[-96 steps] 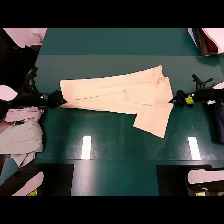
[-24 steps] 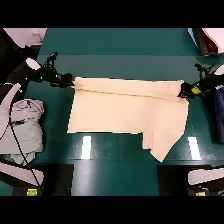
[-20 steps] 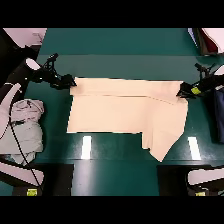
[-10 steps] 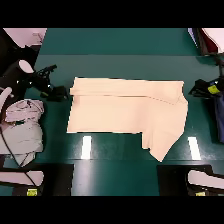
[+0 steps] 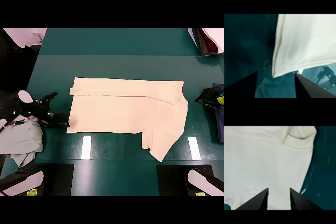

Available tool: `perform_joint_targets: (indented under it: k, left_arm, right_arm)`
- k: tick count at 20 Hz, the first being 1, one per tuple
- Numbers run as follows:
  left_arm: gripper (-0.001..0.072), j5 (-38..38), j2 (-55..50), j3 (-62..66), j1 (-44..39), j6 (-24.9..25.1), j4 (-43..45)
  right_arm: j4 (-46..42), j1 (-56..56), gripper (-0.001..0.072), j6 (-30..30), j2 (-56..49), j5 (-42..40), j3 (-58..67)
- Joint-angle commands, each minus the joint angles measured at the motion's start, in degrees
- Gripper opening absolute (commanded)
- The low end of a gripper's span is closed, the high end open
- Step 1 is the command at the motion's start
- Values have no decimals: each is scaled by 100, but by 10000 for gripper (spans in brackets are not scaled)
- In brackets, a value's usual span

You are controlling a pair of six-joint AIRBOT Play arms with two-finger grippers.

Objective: Fold the shirts.

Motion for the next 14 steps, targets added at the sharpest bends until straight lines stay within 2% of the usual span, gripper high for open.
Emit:
perform_joint_targets:
  k: [1, 3, 4, 5, 6, 10, 11, 12, 14]
  left_arm:
    - [521, 308, 136, -459, 2, 374, -693]
    - [520, 448, 136, -457, 4, 402, -844]
    - [493, 544, 136, -457, 4, 396, -861]
    - [295, 610, 136, -457, 4, 391, -876]
    - [52, 664, 136, -457, 4, 400, -914]
    - [23, 664, 136, -286, 4, 398, -931]
    - [23, 616, 138, -201, 4, 400, -931]
    - [23, 542, 136, -114, 4, 402, -931]
    - [23, 442, 136, 33, 4, 404, -929]
  right_arm:
    - [2, -7, 324, -7, 175, 105, -74]
    - [-15, -17, 324, -7, 260, 140, -205]
    - [-37, -20, 324, -7, 350, 129, -387]
    - [-72, -20, 324, -7, 437, 129, -601]
    - [-83, -20, 324, -7, 546, 120, -879]
    - [-415, -22, 331, -4, 802, 133, -1987]
    - [-411, -22, 434, -2, 809, 162, -2264]
    - [-402, -20, 496, -2, 804, 160, -2535]
    - [-271, -20, 495, 0, 807, 79, -3025]
